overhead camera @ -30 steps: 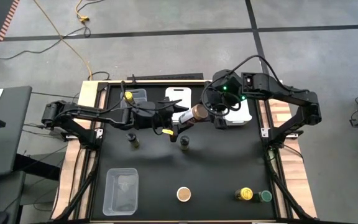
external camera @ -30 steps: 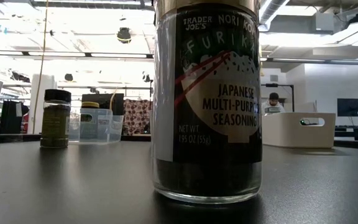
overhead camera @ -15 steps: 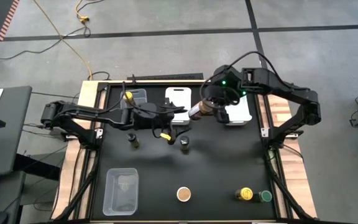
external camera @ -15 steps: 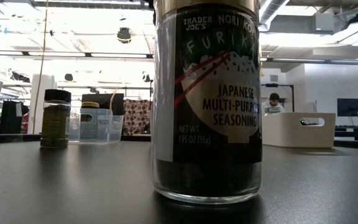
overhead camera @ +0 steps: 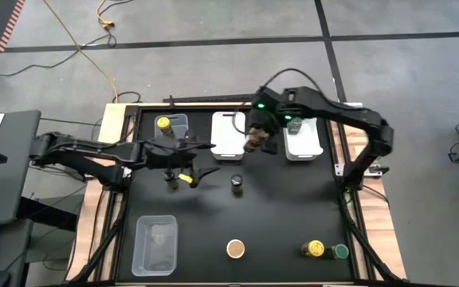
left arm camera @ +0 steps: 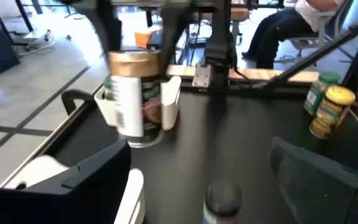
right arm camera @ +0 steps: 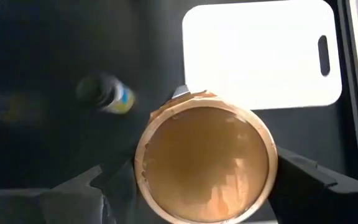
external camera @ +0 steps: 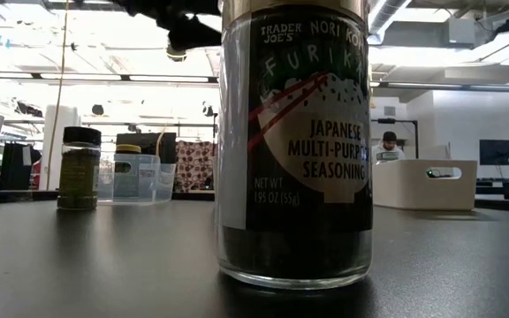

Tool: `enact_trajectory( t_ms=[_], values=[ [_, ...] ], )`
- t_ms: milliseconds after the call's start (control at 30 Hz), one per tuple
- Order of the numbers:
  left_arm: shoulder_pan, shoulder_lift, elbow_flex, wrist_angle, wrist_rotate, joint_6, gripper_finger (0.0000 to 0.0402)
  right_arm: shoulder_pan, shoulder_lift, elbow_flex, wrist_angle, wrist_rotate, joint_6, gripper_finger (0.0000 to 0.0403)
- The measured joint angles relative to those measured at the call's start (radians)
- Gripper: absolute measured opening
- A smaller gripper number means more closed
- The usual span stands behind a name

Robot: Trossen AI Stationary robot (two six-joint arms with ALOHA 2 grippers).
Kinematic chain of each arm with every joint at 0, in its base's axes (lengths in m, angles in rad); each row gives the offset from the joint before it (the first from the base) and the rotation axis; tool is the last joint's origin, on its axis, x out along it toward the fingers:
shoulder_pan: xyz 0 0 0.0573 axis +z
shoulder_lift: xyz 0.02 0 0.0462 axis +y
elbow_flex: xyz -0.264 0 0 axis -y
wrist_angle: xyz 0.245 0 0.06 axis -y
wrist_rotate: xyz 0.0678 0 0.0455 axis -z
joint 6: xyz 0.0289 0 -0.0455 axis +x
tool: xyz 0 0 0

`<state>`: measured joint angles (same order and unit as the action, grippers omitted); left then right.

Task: Sort spices by type
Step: Put the top gold spice bottle into the left white bin

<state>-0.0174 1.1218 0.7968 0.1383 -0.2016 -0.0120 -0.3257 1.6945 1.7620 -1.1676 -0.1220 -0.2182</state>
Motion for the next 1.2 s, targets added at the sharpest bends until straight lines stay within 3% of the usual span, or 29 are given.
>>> enact_trajectory(
  t_ms=[167,467,800,1200],
  values=[
    [0.000,-0.145,-0.127,0.011,-0.023,0.003,0.0362,-0.042,0.172,0.165,-0.001,0.000,-0.026,0.0304],
    [0.023,-0.393,-0.275,-0.023,-0.045,0.016,0.0362,-0.123,0.493,0.583,-0.082,0.000,-0.053,0.0303],
    [0.034,-0.491,-0.298,-0.148,-0.047,0.011,0.0362,-0.199,0.646,0.573,-0.083,-0.005,-0.040,0.0302],
    [0.034,-0.487,-0.298,-0.151,-0.047,-0.010,0.0362,-0.215,0.655,0.574,-0.095,0.008,-0.101,0.0305]
  ],
)
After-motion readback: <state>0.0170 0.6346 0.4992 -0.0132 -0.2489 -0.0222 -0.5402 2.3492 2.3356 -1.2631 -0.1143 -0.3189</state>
